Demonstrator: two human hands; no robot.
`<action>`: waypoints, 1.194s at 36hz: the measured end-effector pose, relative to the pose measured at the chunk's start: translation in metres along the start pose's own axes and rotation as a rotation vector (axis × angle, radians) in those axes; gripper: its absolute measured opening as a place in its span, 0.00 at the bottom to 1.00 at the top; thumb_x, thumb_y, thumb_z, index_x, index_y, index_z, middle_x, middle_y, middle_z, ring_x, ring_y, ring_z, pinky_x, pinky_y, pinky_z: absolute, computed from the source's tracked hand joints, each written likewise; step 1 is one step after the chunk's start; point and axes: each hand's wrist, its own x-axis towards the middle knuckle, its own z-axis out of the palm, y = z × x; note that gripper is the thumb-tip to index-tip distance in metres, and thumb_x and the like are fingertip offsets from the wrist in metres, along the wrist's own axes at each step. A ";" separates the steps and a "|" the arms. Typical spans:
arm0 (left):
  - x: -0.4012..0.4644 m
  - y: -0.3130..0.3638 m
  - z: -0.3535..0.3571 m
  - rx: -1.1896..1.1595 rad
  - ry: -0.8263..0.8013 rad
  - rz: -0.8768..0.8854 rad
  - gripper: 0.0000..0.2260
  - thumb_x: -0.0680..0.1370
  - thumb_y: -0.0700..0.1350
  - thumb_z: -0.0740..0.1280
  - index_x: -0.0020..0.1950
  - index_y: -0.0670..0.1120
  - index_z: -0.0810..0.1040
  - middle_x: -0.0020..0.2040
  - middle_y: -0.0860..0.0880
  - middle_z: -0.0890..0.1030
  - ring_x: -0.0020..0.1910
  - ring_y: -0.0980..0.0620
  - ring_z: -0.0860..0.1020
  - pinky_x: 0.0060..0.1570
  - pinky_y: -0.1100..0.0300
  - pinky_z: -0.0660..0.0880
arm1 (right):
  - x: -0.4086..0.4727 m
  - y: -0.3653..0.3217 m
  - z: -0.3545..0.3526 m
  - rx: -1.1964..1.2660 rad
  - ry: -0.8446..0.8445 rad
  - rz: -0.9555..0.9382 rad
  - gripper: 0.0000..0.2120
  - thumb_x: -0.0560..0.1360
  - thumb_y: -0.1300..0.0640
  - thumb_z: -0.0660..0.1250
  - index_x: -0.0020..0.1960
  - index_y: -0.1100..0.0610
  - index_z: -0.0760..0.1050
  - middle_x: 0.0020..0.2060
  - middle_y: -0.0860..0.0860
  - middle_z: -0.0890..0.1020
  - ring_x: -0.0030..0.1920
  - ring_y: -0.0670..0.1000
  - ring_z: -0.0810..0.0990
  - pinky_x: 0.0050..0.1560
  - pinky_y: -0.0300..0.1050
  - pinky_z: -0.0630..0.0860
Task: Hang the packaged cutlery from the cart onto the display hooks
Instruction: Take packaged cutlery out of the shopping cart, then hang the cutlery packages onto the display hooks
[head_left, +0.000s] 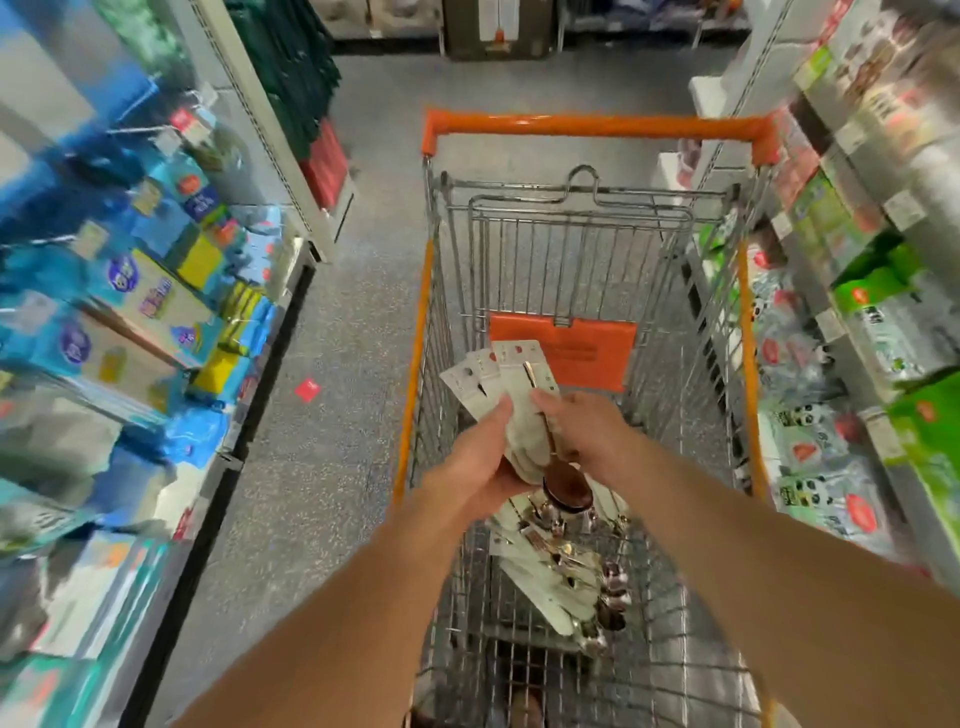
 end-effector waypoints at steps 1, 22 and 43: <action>-0.005 0.004 -0.002 -0.005 0.017 0.011 0.25 0.83 0.60 0.54 0.67 0.42 0.76 0.56 0.39 0.84 0.48 0.44 0.85 0.46 0.50 0.82 | -0.005 -0.005 0.004 -0.062 -0.009 -0.043 0.18 0.72 0.43 0.73 0.49 0.58 0.80 0.48 0.59 0.85 0.44 0.57 0.84 0.40 0.53 0.79; -0.209 0.008 -0.146 -0.207 0.167 0.454 0.19 0.85 0.54 0.55 0.66 0.44 0.77 0.60 0.42 0.82 0.60 0.41 0.80 0.65 0.43 0.74 | -0.179 -0.058 0.167 -0.121 -0.457 -0.298 0.18 0.74 0.56 0.73 0.60 0.63 0.78 0.52 0.58 0.85 0.53 0.58 0.84 0.57 0.56 0.80; -0.466 -0.077 -0.321 -0.309 0.592 0.651 0.17 0.84 0.54 0.57 0.61 0.45 0.79 0.55 0.44 0.85 0.60 0.42 0.81 0.65 0.44 0.74 | -0.372 -0.026 0.397 -0.349 -1.018 -0.394 0.16 0.77 0.53 0.70 0.60 0.62 0.78 0.51 0.58 0.85 0.53 0.57 0.85 0.60 0.57 0.78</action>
